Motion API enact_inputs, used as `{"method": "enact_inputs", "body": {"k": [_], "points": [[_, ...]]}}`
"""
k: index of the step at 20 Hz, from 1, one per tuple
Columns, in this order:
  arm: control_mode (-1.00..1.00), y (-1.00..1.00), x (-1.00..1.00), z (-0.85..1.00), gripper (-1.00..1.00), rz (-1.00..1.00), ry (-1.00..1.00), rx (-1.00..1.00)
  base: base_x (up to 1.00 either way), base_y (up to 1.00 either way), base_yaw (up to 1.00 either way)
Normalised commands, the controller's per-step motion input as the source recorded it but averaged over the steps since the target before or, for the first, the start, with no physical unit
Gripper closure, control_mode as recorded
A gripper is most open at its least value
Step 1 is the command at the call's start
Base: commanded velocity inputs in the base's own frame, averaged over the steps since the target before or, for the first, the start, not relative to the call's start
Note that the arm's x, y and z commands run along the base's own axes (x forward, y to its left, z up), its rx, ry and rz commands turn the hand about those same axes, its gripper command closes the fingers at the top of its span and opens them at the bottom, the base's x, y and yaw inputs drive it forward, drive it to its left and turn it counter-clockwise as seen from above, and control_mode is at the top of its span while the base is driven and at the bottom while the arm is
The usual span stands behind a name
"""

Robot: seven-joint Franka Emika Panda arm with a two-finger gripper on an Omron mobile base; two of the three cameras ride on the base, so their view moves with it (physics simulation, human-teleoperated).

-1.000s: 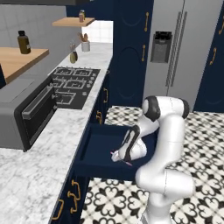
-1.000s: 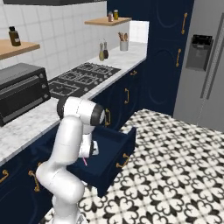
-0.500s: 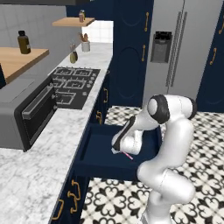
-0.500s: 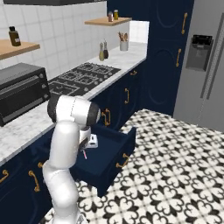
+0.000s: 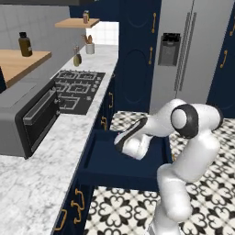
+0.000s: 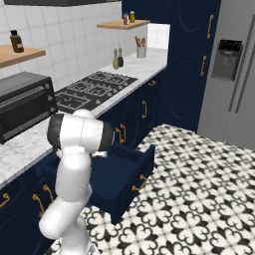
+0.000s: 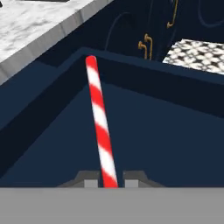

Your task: Take a straw from the drawer in front and place it inside the glass cup on the dining counter.

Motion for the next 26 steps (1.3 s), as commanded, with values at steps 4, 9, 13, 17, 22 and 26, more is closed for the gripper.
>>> {"method": "enact_inputs", "body": {"k": [4,9,13,17,22,26], "points": [[-1.0,-0.66,0.29,1.0,1.0,0.0,0.0,0.27,0.0,0.0,0.0],[-1.0,-0.68,0.11,1.0,1.0,0.05,-0.1,0.12,0.0,0.0,0.0],[-1.0,-0.52,-0.13,1.0,1.0,0.16,-0.37,-0.12,0.0,0.0,0.0],[-1.0,-0.47,-0.04,1.0,1.0,0.23,-0.36,-0.2,0.0,0.0,0.0],[-1.0,-0.22,-0.46,0.71,1.0,0.26,-0.36,-0.54,0.0,0.0,0.0],[-1.0,0.0,-0.63,0.48,1.0,0.18,-0.31,-0.83,0.0,0.0,0.0]]}}
